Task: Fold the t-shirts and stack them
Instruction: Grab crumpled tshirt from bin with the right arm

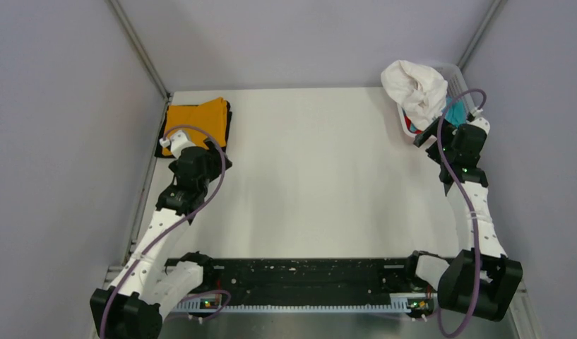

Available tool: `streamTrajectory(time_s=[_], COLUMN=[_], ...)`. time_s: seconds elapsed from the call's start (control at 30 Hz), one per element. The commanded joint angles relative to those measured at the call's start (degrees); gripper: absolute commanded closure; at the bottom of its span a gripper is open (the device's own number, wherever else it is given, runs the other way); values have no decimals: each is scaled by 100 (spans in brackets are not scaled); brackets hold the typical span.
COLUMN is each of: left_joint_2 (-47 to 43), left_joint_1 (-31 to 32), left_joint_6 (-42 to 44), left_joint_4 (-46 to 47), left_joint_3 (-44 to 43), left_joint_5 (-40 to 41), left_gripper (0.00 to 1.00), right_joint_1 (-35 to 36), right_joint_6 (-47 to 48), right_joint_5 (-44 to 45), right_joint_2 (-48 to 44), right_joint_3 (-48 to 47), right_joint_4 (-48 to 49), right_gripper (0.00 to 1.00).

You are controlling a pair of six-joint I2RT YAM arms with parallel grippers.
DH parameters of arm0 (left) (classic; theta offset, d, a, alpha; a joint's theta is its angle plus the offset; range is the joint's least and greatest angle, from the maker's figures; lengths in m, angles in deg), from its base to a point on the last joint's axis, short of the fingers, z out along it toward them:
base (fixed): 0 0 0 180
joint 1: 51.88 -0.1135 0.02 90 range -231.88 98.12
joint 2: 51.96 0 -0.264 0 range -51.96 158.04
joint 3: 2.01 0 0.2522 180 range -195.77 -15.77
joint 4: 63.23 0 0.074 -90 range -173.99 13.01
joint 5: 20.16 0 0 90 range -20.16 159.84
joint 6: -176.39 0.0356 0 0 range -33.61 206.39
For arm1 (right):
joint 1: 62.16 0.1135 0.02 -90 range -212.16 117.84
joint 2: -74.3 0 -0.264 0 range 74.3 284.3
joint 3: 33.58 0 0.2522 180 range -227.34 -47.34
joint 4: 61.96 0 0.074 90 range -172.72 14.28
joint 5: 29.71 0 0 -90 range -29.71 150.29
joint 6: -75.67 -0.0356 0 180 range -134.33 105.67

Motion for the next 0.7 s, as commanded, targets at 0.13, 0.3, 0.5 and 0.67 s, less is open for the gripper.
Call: streamTrajectory(time_s=[0.13, 0.3, 0.5, 0.67], left_joint_2=[-136, 120, 619, 443], left_joint_1=[-32, -32, -41, -60], left_joint_6=[376, 677, 804, 830], left_joint_4=[212, 391, 253, 380], left_joint_3=[-187, -205, -506, -228], left_joint_5=[64, 407, 518, 504], left_gripper=[1, 1, 1, 1], right_joint_1=[38, 34, 33, 40], right_joint_6=[139, 311, 727, 810], right_joint_5=[-373, -45, 230, 70], right_joint_2=[86, 1068, 2958, 4675], right_joint_3=[-304, -1137, -2954, -4808], right_joint_4=[1011, 1092, 689, -59], right_gripper=[1, 1, 1, 3])
